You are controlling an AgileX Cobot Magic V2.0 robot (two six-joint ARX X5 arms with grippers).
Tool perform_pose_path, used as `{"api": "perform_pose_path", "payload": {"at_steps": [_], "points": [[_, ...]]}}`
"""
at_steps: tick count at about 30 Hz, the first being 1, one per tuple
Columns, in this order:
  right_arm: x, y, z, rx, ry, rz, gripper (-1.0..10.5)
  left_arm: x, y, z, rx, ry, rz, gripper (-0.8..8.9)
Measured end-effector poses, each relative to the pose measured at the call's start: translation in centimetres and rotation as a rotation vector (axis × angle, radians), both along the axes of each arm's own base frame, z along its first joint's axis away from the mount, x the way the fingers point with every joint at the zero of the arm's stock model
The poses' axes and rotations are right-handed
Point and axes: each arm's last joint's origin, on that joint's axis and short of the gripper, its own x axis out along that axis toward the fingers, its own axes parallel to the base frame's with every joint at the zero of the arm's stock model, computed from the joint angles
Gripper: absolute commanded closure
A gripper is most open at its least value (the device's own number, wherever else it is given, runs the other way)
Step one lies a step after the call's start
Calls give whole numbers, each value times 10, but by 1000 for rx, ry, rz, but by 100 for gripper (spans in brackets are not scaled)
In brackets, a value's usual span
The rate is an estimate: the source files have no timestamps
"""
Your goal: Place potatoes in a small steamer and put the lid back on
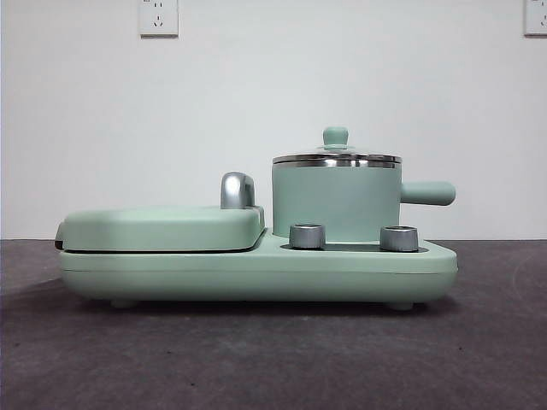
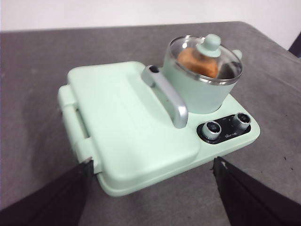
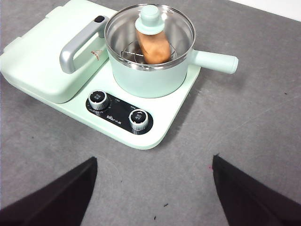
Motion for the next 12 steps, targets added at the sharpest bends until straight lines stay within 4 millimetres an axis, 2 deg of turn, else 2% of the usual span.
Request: {"api": "perform_pose_path", "payload": {"at_steps": [1, 2, 3, 4, 12], "points": [[0, 0, 0, -1, 4, 0, 731, -3, 1, 1, -7, -8, 3, 491], [0, 0, -1, -1, 7, -2, 965, -6, 1, 2, -13, -19, 4, 766], [0, 0, -1, 0, 7, -1, 912, -9, 2, 3, -18, -27, 3, 772], [0, 0, 0, 4, 8, 5, 919, -11, 2, 3, -26, -30, 2, 818], [-1, 1, 2, 24, -9, 25, 919, -12, 2, 3, -45, -12, 8, 804]]}}
